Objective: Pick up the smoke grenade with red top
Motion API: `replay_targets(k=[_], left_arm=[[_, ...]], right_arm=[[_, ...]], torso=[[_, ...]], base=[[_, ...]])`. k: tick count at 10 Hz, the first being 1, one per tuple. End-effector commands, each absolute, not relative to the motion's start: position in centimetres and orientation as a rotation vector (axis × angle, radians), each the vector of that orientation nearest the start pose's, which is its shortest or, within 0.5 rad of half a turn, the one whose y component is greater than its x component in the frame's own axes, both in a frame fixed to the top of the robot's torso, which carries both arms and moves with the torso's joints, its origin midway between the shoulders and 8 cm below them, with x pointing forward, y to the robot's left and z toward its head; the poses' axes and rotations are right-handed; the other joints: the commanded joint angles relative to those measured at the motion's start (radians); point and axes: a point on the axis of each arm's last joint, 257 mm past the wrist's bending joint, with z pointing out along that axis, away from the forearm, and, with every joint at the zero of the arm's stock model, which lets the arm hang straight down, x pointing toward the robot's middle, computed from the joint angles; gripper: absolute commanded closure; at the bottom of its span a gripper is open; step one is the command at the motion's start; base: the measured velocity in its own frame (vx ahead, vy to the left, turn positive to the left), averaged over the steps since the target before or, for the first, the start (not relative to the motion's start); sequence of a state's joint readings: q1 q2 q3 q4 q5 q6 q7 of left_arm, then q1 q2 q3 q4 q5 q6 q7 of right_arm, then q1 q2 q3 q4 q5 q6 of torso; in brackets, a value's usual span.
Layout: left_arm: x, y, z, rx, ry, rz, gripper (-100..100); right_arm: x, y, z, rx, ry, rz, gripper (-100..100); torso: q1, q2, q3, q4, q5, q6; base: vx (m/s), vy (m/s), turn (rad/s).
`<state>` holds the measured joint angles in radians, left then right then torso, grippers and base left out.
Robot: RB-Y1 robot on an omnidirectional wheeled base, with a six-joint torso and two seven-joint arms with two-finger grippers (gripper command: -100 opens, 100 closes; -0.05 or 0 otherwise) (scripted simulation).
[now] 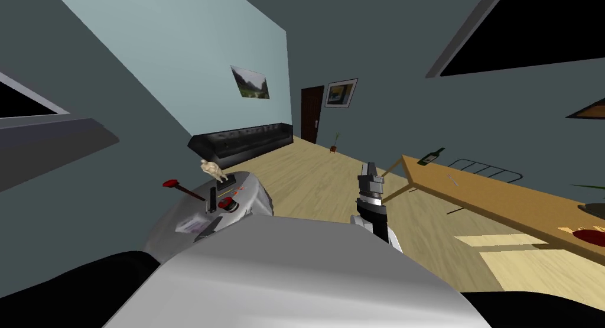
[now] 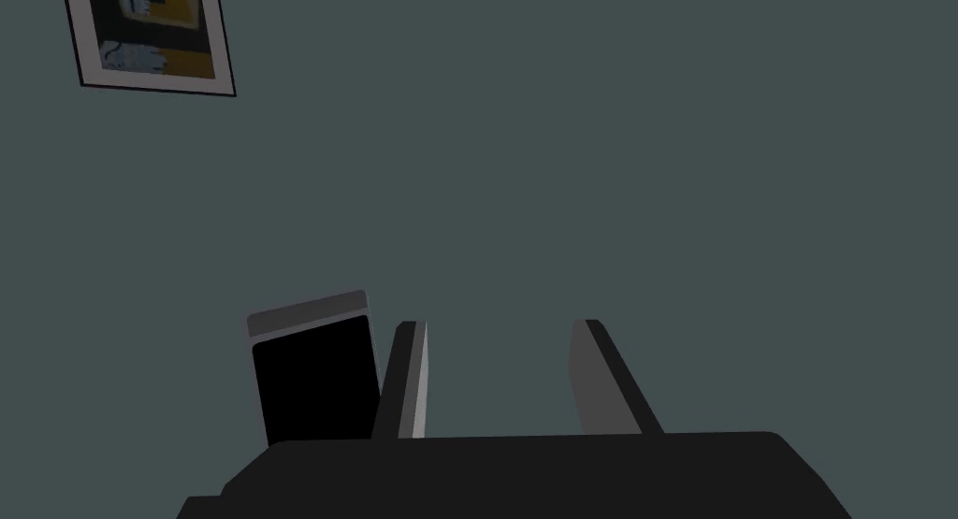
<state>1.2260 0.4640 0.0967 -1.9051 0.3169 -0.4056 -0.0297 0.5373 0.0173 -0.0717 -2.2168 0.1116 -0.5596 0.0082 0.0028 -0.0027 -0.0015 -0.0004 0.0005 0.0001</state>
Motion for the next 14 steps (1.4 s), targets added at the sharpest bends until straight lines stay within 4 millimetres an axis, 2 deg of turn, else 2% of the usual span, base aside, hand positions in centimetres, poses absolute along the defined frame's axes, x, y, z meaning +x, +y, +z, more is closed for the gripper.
replay_targets(k=[1,7,14], left_arm=[[9.5,46.8,-32.9,-1.473,1.485,-0.563,-100],[1.8,50.3,-35.6,-1.691,1.584,-0.399,-100],[-5.0,52.9,-36.8,-1.887,1.669,-0.234,-100]], right_arm=[[34.0,-29.6,-0.5,0.616,0.695,1.135,0],[34.0,-29.6,-0.5,0.616,0.695,1.135,0],[34.0,-29.6,-0.5,0.616,0.695,1.135,0]], torso=[[0.0,0.0,0.0,0.0,0.0,0.0],[0.003,-0.004,-0.002,-0.001,0.001,0.0],[0.001,-0.002,-0.001,0.0,0.0,-0.001]], base=[[0.061,0.045,-0.307],[0.072,0.078,-0.233],[0.053,0.078,-0.19]])
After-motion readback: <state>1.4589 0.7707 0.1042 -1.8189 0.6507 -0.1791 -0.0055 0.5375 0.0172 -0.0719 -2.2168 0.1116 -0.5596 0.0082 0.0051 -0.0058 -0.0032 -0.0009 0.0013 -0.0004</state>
